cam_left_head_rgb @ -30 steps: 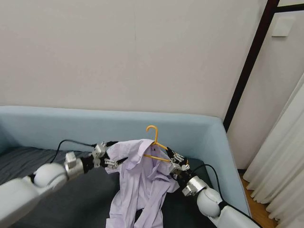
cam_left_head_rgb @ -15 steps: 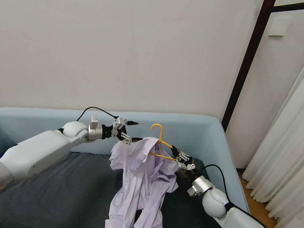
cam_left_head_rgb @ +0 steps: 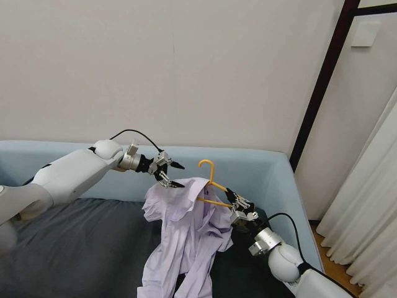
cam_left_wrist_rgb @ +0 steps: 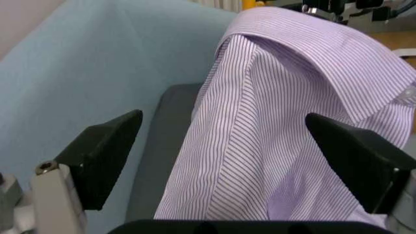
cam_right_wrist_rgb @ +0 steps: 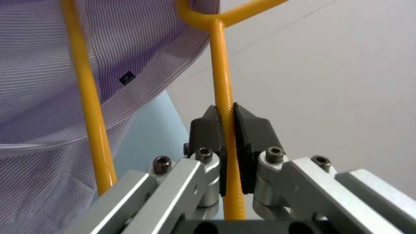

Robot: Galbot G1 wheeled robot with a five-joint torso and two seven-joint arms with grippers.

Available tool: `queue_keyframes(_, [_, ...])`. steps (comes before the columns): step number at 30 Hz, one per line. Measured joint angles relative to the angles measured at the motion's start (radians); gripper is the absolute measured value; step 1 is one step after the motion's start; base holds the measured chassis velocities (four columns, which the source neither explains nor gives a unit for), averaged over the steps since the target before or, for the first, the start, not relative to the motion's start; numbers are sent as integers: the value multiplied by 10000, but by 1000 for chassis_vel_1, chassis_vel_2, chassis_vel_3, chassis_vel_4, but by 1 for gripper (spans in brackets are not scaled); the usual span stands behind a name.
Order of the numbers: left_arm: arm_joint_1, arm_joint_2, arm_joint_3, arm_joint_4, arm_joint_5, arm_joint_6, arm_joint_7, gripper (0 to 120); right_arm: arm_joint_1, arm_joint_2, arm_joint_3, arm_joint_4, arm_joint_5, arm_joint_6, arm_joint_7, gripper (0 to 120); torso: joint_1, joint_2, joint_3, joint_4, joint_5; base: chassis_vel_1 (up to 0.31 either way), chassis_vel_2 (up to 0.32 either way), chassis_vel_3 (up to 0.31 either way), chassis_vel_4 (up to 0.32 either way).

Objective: Pick up the clothes from the sofa and hang them on the clothes hanger.

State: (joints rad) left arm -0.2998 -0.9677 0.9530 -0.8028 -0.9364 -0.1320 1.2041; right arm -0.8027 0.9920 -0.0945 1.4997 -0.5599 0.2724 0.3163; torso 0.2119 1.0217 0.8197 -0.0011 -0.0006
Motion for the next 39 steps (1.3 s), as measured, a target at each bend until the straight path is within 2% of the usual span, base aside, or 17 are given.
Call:
queue_keyframes(5, [28, -236, -2, 241, 163, -10, 147, 94, 4, -32, 3, 14, -93, 126, 3, 4, 0, 0, 0, -1, 1, 0, 0, 0, 0])
queue_keyframes(13, [108, -470, -2, 665, 481, -47, 660, 64, 118, -3, 3, -203, -286, 294, 313, 4, 0, 1, -1, 0, 1, 0, 0, 0, 0])
queue_keyframes(15, [193, -473, -73, 673, 436, -42, 726, 54, 132, -5, 4, -227, -305, 320, 315, 4, 0, 1, 0, 0, 0, 0, 0, 0, 0])
queue_keyframes(16, [193, -473, -73, 673, 436, -42, 726, 54, 132, -5, 4, -227, -305, 320, 315, 4, 0, 1, 0, 0, 0, 0, 0, 0, 0])
queue_keyframes(20, [257, -487, -138, 683, 483, -46, 790, 36, 112, -9, 23, -266, -344, 363, 331, 4, 0, 1, -1, 0, 1, 0, 0, 0, 0])
queue_keyframes(21, [257, -487, -138, 683, 483, -46, 790, 36, 112, -9, 23, -266, -344, 363, 331, 4, 0, 1, -1, 0, 1, 0, 0, 0, 0])
queue_keyframes(28, [258, -529, -144, 679, 533, -80, 811, 9, 122, -10, 74, -285, -377, 420, 396, 4, -1, 1, -1, -1, 0, 0, 0, 0, 0])
queue_keyframes(39, [297, -465, -145, 601, 587, -200, 813, 8, 28, -22, 50, -156, -293, 387, 408, 4, 0, 1, -1, 0, 0, 0, 0, 0, 0])
